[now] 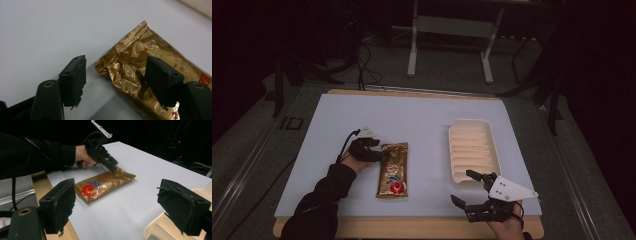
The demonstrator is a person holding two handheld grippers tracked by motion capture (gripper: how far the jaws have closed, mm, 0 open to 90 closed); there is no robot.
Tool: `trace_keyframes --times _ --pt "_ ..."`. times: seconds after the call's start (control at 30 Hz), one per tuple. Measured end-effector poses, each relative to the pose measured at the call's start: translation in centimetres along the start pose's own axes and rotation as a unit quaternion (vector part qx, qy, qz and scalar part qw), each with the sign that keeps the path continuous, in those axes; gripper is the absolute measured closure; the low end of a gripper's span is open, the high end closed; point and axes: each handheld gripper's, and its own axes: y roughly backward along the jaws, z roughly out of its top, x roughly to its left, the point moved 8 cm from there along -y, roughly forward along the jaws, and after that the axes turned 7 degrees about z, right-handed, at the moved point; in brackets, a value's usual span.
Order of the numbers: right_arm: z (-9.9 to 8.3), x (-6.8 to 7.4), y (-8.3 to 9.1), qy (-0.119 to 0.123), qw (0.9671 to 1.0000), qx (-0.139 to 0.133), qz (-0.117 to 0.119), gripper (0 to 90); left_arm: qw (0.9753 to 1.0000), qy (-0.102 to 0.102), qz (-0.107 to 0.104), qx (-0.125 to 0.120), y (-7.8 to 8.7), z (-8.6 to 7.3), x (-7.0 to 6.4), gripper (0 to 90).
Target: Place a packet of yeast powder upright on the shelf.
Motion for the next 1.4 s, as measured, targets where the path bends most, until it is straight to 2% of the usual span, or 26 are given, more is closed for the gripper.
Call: trace_keyframes --times 0.07,0.13,0.2,0.3,0.37,0.43,0.5,0.57,0.63,0.7,0.77,0.83,0.93,1.2,1.37,1.4 --pt "0.0 -0.1 0.0 -0.002 1.0 0.001 0.0 14.6 0.9999 0.0 -0.002 0.012 -0.2 -0.2 0.0 35.5" --pt "-0.1 -0.1 0.0 -0.004 1.0 0.001 -0.001 14.6 0.9997 0.008 -0.006 0.022 -0.6 -0.4 0.0 35.4" --pt "-0.1 -0.1 -0.1 -0.004 1.0 0.002 0.001 14.6 0.9998 0.005 -0.003 0.019 -0.7 -0.4 -0.1 36.0" --pt "-0.2 0.0 -0.1 -0.002 1.0 0.004 0.003 14.6 0.9998 0.0 -0.009 0.02 -0.8 -0.4 -0.6 46.6" --pt "-0.2 0.0 -0.2 -0.004 1.0 0.004 0.005 14.7 0.9996 -0.001 -0.008 0.026 -0.8 -0.4 -0.6 49.9" --pt "-0.2 -0.1 -0.2 -0.007 1.0 0.005 0.005 14.7 0.9995 -0.001 0.005 0.03 -0.9 -0.4 -0.6 54.6" --pt "-0.3 -0.1 -0.2 -0.008 0.9999 0.006 0.005 14.8 0.9989 -0.01 0.029 0.035 -0.9 -0.4 -0.4 64.5" --pt "-0.3 -0.1 -0.2 -0.009 0.9999 0.005 0.005 14.9 0.9985 -0.013 0.038 0.036 -1.0 -0.3 -0.4 70.6" --pt "-0.3 -0.2 -0.2 -0.009 0.9999 0.006 0.004 15.0 0.9983 -0.011 0.042 0.038 -1.0 -0.3 -0.5 73.8" --pt "-0.3 -0.2 -0.2 -0.009 0.9999 0.008 0.005 15.0 0.9983 -0.013 0.043 0.038 -1.0 -0.3 -0.6 82.4" --pt "-0.3 -0.1 -0.2 -0.008 0.9999 0.008 0.005 15.3 0.9983 -0.009 0.042 0.039 -1.1 -0.3 -0.6 85.4" --pt "-0.3 0.0 -0.2 -0.006 0.9999 0.006 0.007 18.4 0.9983 -0.009 0.041 0.041 -1.0 -0.2 -0.7 87.7" --pt "-0.2 0.0 -0.1 -0.003 1.0 0.004 0.008 18.7 0.9976 -0.026 0.05 0.041 -1.0 -0.2 -0.9 89.2" --pt "0.1 0.1 0.3 0.005 0.9999 -0.008 0.004 22.9 0.9977 -0.04 0.052 0.016 0.4 1.4 -1.6 90.0" --pt "0.4 0.1 0.7 0.007 0.9999 -0.015 0.002 18.5 0.9982 -0.036 0.048 -0.008 1.8 2.6 -2.1 89.9" --pt "0.4 0.2 0.7 0.008 0.9998 -0.012 0.011 15.8 0.9982 -0.036 0.048 -0.008 1.8 2.6 -2.1 90.0"
